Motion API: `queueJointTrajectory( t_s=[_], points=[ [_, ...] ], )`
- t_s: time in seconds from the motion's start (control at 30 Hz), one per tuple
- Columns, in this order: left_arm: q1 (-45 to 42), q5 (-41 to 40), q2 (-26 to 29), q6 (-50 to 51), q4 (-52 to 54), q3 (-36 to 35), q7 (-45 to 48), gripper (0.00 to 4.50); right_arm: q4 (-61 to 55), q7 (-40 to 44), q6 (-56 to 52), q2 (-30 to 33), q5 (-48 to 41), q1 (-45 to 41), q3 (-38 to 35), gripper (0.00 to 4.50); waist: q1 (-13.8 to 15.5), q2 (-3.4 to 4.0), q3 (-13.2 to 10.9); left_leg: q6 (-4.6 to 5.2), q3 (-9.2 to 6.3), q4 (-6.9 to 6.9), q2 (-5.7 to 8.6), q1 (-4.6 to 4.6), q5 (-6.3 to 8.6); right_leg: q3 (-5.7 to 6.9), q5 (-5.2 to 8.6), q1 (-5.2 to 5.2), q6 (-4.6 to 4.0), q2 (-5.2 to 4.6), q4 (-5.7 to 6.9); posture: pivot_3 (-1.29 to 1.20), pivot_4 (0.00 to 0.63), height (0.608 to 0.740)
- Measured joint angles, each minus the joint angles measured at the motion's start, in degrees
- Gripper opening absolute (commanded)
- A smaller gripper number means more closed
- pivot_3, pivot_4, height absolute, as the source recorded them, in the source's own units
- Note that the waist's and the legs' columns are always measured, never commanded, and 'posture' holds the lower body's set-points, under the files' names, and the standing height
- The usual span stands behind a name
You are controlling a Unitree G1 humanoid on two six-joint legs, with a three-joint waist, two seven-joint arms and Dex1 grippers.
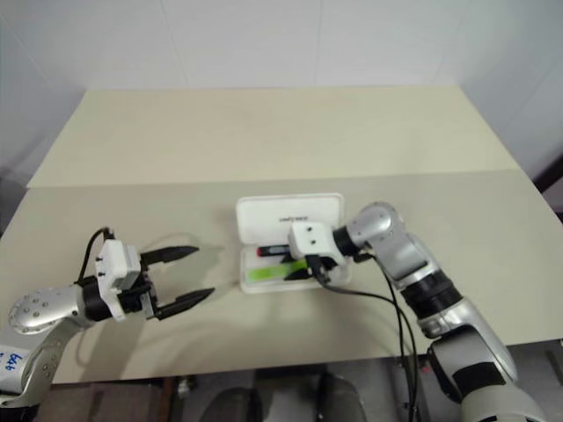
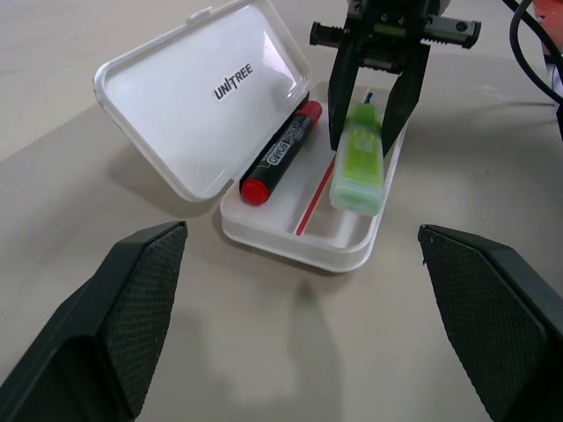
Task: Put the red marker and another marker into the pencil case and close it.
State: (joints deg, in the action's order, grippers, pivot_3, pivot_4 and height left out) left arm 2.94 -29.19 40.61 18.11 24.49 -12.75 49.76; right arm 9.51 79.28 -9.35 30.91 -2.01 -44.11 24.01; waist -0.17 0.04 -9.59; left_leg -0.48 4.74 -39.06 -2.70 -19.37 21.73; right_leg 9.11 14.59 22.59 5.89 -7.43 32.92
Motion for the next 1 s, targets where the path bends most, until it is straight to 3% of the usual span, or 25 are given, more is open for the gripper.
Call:
queueJointTrajectory(
  t_s=[0.3, 0.6, 0.63, 1.0],
  points=[
    [0.0, 0.2, -0.4, -0.1, 0.0, 0.3, -0.4, 4.5, -0.1, -0.1, -2.2, -0.2, 0.5, -0.6, 0.0, 1.1, 0.0, 0.0, 0.0, 0.0, 0.01, 0.0, 0.0, 0.01, 0.0, 0.0, 0.0, 0.0, 0.0, -0.01, 0.0, 0.0, 0.15, 0.74],
    [-0.1, 0.5, -1.2, -0.5, 0.0, 0.6, -0.5, 4.5, -0.9, -0.1, -5.9, -0.4, 0.3, -0.9, 0.0, 4.34, 0.0, 0.0, 0.0, 0.0, 0.02, 0.0, -0.01, 0.01, 0.0, 0.0, 0.0, 0.0, 0.0, -0.01, 0.0, 0.0, 0.15, 0.74],
    [-0.1, 0.5, -1.2, -0.6, 0.0, 0.6, -0.5, 4.5, -1.3, -0.1, -6.3, -0.4, 0.2, -1.0, 0.0, 4.46, 0.0, 0.0, 0.0, 0.0, 0.03, 0.0, -0.01, 0.01, 0.0, 0.0, 0.0, 0.0, 0.0, -0.01, 0.0, 0.0, 0.15, 0.74],
    [-0.6, 1.2, -1.4, -1.1, -0.2, 1.5, -0.3, 4.5, -5.0, -0.1, -10.1, -1.0, -2.6, -1.9, -0.1, 4.46, 0.0, 0.0, 0.0, -0.01, 0.03, 0.01, -0.01, 0.0, 0.01, 0.0, 0.0, 0.01, 0.0, -0.01, 0.0, 0.0, 0.15, 0.74]
  ],
)
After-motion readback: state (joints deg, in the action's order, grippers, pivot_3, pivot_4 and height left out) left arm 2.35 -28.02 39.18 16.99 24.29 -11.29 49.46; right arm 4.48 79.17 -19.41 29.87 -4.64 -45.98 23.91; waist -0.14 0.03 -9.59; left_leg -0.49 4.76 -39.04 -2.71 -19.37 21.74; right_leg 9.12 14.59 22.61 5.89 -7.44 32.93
